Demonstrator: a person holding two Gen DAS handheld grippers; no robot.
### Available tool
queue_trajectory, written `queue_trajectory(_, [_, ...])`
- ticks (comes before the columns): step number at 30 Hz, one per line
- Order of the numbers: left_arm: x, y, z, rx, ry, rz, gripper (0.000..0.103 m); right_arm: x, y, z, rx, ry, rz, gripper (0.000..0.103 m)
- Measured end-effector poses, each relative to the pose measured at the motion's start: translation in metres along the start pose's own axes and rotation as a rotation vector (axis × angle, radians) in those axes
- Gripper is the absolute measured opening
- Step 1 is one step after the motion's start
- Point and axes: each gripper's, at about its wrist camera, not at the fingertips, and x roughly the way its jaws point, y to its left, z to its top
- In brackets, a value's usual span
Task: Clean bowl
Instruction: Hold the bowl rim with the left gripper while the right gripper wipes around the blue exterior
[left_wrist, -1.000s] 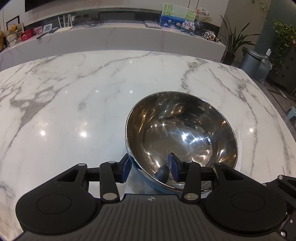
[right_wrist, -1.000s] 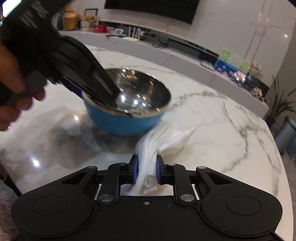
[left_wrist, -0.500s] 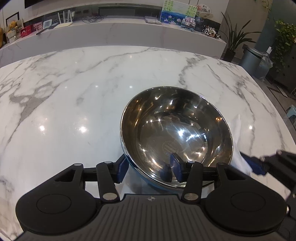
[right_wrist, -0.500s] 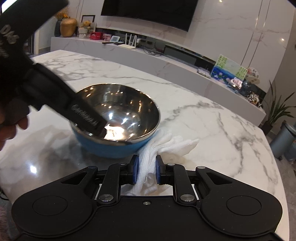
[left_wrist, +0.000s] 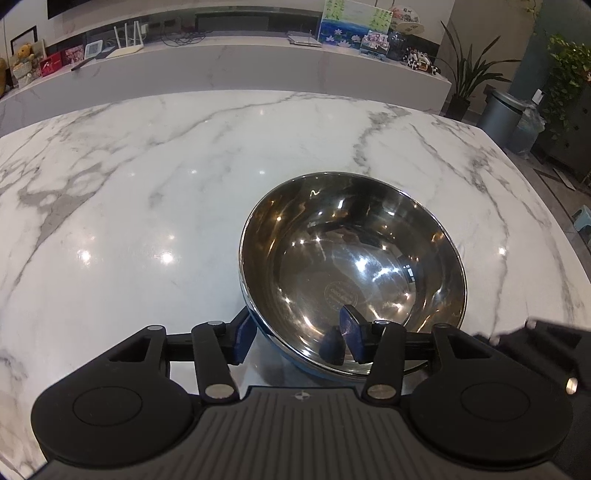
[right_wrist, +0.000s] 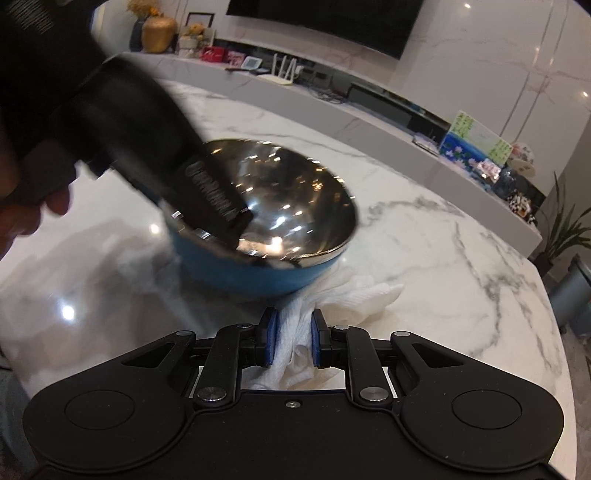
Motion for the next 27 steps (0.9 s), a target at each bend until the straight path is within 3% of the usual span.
queue_trajectory(15, [0.000,0.004,-0.001,0.003,-0.018,-0.018,0.047,-0.030,-0.011,0.007,0.072,-0.093,-0.066,0.016])
queue_trajectory(27, [-0.012,0.009,-0.002,0.046,-0.203,-0.040,0.047,-0.029,-0.020,0.007,0.135,-0.108,-0.049,0.016])
